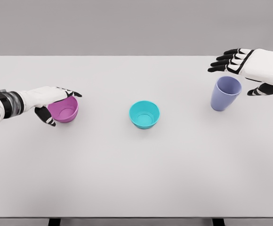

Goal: Stacking bowl and cup with both arms

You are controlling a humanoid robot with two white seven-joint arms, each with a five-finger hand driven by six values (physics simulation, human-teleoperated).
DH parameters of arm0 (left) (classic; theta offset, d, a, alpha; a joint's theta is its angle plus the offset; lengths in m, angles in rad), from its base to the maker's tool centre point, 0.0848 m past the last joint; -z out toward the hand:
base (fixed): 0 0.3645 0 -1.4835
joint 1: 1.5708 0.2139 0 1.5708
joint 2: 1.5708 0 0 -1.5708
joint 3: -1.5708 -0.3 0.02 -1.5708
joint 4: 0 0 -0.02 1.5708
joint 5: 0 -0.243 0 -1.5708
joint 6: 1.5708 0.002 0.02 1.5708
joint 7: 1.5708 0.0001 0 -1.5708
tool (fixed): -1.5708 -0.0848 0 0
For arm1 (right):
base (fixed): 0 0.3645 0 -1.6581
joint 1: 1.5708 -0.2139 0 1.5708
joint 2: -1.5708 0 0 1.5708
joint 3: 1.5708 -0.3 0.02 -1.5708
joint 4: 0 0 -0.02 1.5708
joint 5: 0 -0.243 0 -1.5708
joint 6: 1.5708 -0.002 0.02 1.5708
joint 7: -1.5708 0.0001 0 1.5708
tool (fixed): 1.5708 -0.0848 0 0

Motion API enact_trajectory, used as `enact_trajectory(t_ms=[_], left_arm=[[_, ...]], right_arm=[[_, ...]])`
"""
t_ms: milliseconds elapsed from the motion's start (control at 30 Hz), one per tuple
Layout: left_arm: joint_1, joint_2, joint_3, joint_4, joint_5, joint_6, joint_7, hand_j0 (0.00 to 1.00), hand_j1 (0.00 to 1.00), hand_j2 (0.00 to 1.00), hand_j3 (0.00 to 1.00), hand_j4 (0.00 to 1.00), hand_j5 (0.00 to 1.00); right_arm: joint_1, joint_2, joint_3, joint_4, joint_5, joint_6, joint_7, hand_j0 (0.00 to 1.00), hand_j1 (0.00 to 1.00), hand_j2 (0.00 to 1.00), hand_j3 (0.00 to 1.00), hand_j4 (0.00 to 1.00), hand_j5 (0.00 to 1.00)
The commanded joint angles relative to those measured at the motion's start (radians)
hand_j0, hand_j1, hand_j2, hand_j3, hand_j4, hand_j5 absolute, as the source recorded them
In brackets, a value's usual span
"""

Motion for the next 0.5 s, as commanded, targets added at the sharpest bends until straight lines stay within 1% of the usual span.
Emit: enact_trajectory(t_ms=[0, 67, 133, 300, 467], left_arm=[[0.001, 0.001, 0.000, 0.001, 0.000, 0.000, 0.000, 1.00, 1.00, 1.00, 1.00, 1.00, 1.00], [0.002, 0.001, 0.000, 0.001, 0.000, 0.000, 0.000, 0.98, 0.98, 0.98, 0.98, 0.98, 0.98], [0.002, 0.001, 0.000, 0.001, 0.000, 0.000, 0.000, 0.91, 0.91, 0.91, 0.91, 0.91, 0.91], [0.000, 0.001, 0.000, 0.001, 0.002, 0.004, 0.000, 0.80, 0.80, 0.80, 0.80, 0.80, 0.80], [-0.006, 0.001, 0.002, -0.002, 0.008, 0.007, 0.000, 0.78, 0.78, 0.78, 0.78, 0.78, 0.78]], right_arm=[[0.000, -0.001, 0.000, 0.000, -0.005, 0.003, -0.001, 1.00, 1.00, 1.00, 1.00, 1.00, 1.00], [0.002, 0.001, 0.000, 0.000, -0.005, 0.003, -0.001, 1.00, 1.00, 1.00, 1.00, 1.00, 1.00], [0.002, 0.001, 0.000, 0.000, -0.005, 0.003, -0.001, 1.00, 1.00, 1.00, 1.00, 1.00, 1.00], [0.000, -0.001, 0.000, 0.000, -0.005, 0.003, -0.001, 1.00, 1.00, 1.00, 1.00, 1.00, 1.00], [0.002, -0.001, 0.000, 0.000, -0.005, 0.003, -0.001, 1.00, 1.00, 1.00, 1.00, 1.00, 1.00]])
